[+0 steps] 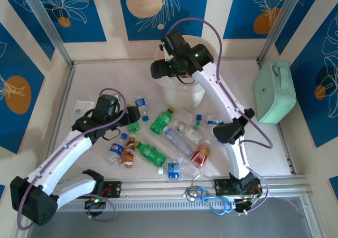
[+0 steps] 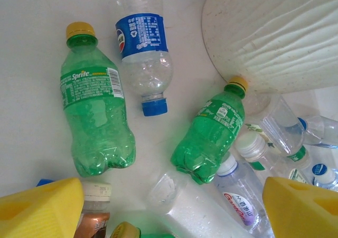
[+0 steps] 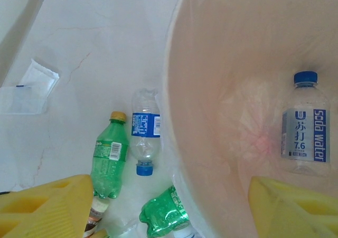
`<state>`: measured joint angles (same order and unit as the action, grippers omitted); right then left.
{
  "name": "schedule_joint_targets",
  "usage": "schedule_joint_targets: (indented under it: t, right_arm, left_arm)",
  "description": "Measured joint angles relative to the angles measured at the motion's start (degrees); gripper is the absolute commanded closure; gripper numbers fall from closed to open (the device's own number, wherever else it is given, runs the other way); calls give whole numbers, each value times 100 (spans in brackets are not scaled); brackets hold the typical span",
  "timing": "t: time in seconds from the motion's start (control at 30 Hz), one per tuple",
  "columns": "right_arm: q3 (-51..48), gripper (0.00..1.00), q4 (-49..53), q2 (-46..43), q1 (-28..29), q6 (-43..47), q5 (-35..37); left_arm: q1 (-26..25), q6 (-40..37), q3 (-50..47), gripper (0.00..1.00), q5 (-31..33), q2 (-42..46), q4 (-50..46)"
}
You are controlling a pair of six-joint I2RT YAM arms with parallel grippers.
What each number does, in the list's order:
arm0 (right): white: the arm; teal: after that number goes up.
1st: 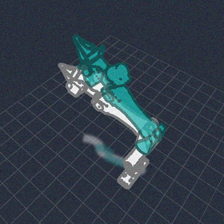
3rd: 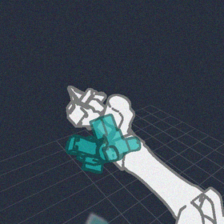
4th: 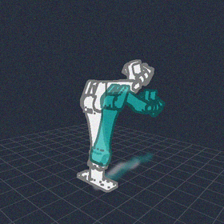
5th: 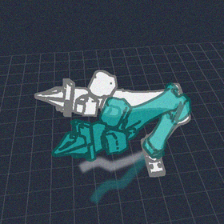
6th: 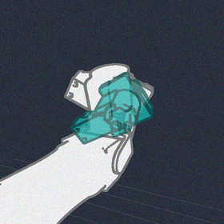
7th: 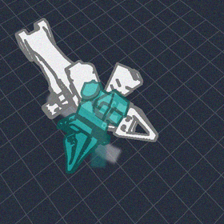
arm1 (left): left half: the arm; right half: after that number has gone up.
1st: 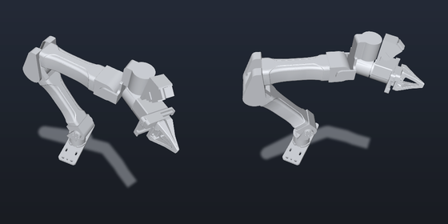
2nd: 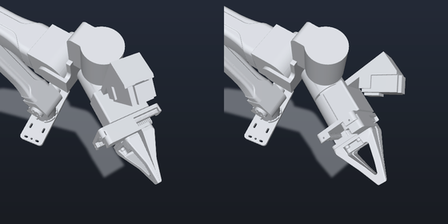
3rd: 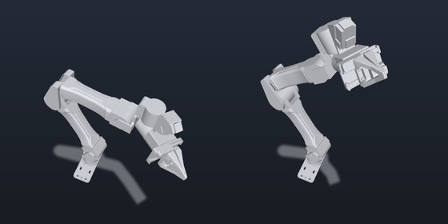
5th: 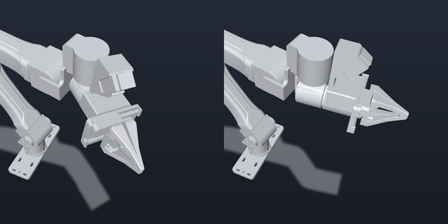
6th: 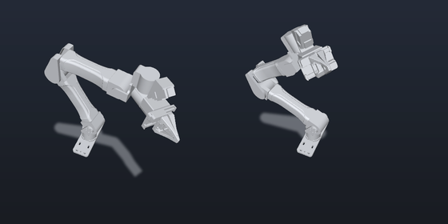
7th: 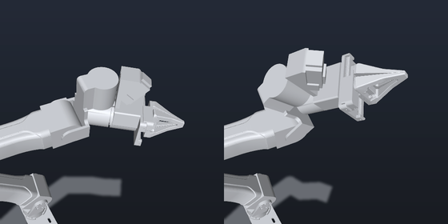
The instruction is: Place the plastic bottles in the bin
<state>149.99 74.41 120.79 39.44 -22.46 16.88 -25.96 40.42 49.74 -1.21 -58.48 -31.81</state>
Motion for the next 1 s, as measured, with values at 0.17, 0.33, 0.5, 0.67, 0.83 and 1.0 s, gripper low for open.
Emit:
schedule_joint_targets:
  t: [0.17,0.33,0.5,0.67,0.83,1.0]
  right_arm:
    - [52,18,61,-13,101,-4,396]
    - [11,18,162,-428,337,-9,935]
    - [-925,18,-4,-1657,909,-120,1370]
    - [-2575,18,-385,-2920,1628,-538,1576]
    - [-4675,21,-752,-3657,2144,-1316,1569]
    - [-6437,21,-824,-4072,2194,-2282,1419]
  left_arm:
    - [101,-2,0,13,81,-278,-92]
    - [151,9,-4,15,131,-450,-190]
    - [157,81,-114,17,256,-361,-474]
    - [157,146,-197,24,455,-26,-1154]
    - [81,85,-245,25,466,413,-1687]
    - [-131,-24,-306,24,332,474,-1845]
